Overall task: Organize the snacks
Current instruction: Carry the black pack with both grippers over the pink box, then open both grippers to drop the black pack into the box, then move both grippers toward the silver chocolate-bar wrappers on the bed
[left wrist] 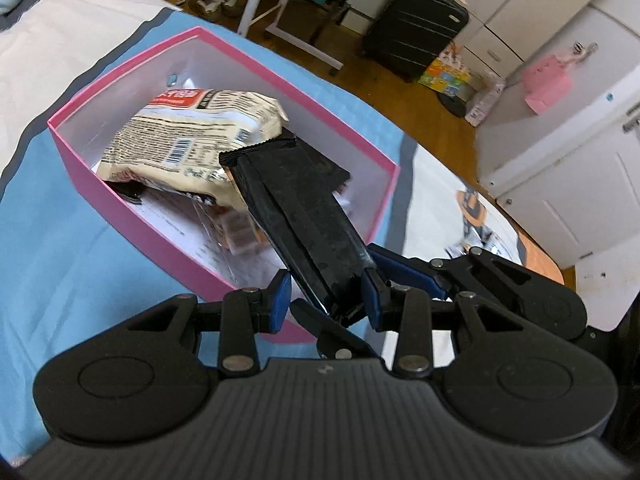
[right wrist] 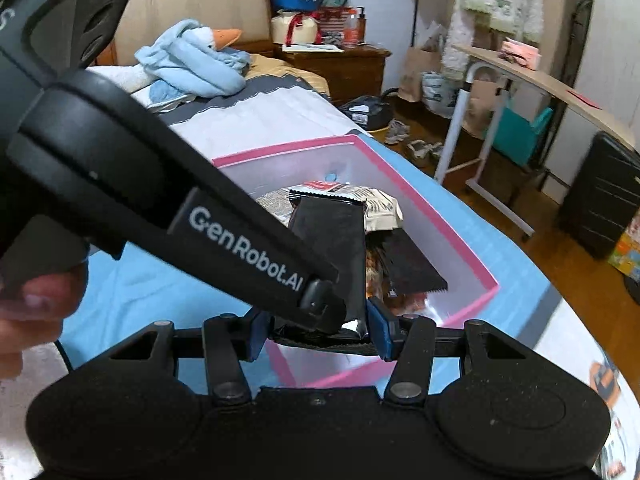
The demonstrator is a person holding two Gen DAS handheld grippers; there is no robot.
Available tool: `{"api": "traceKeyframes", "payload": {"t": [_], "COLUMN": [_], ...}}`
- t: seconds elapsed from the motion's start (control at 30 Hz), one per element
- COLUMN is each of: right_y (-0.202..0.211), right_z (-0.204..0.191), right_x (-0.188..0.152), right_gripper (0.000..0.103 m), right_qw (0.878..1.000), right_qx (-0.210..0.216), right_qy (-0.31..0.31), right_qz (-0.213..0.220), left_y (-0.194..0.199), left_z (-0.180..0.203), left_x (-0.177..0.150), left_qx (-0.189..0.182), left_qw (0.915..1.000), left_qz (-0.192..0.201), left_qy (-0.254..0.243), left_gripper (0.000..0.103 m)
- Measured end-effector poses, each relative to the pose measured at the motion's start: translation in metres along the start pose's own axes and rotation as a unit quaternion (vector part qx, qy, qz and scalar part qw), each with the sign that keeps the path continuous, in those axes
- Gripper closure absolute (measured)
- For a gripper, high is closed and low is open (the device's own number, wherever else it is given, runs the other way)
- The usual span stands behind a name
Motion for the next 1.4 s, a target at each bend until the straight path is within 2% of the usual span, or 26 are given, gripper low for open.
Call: {"api": "traceKeyframes", "payload": {"t": [0.1, 0.27, 0.3, 0.33, 0.37, 0.4, 0.47, 0.67, 0.87, 1.03, 1.23, 1.4], "right_y": [-0.012, -0.018, -0.02, -0.019, -0.018, -0.016, -0.006, 0.047, 0.106, 0.135, 0.14, 0.12], "right_z": [-0.002, -0.002, -0.001, 0.001, 0.004, 0.006, 0.008, 0.017, 0.053, 0.087, 0.129, 0.158], "right_x": [0.002, 0.002, 0.002, 0.001, 0.0, -0.002, -0.009, -0.041, -0.09, -0.128, -0.167, -0.19], "right_gripper": [0.047, 0.046, 0.045, 0.039, 0.027, 0.024, 0.023, 0.023, 0.023, 0.023, 0.023, 0.025], "right_qw": [0.999, 0.996, 0.996, 0.997, 0.997, 0.998, 0.999, 0.997, 0.997, 0.992, 0.979, 0.967], "right_qx": [0.014, 0.026, 0.026, 0.025, 0.022, 0.019, 0.022, 0.005, -0.025, -0.101, -0.171, -0.175], "right_qy": [0.04, 0.083, 0.083, 0.078, 0.068, 0.052, 0.034, 0.028, -0.031, -0.046, -0.112, -0.185], "right_qz": [0.0, 0.0, 0.001, 0.004, 0.007, 0.012, 0.024, 0.065, 0.072, 0.055, 0.014, -0.015], "left_y": [-0.009, -0.023, -0.025, -0.025, -0.024, -0.022, -0.016, 0.004, 0.023, 0.02, -0.006, -0.033], "left_z": [-0.009, -0.01, -0.009, -0.007, -0.005, -0.002, 0.008, 0.038, 0.071, 0.097, 0.127, 0.149], "left_x": [0.006, 0.01, 0.009, 0.007, 0.006, 0.003, -0.002, -0.011, -0.026, -0.039, -0.053, -0.057], "left_qx": [0.007, -0.001, -0.001, 0.003, 0.011, 0.024, 0.042, 0.033, 0.018, 0.004, 0.009, 0.008], "left_qw": [1.0, 0.9998, 0.9998, 0.9997, 0.9995, 0.9989, 0.9962, 0.9892, 0.9793, 0.972, 0.9559, 0.948], "left_qz": [-0.002, -0.014, -0.015, -0.012, -0.003, 0.008, 0.026, 0.041, 0.055, 0.037, 0.007, 0.006], "left_qy": [0.003, -0.012, -0.015, -0.022, -0.03, -0.04, -0.071, -0.137, -0.194, -0.232, -0.293, -0.318], "left_gripper": [0.066, 0.053, 0.053, 0.053, 0.052, 0.051, 0.04, 0.04, 0.036, 0.035, 0.034, 0.034]}}
Point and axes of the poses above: each gripper's, at about its wrist camera, not at the fingertips, and y roughly against the way its jaws point, z to its right, x to its top, the point moved 4 cm from there along -y, roughly the way its jaws point, and after that the axes turned 10 degrees about -x, right-handed, at the moved point
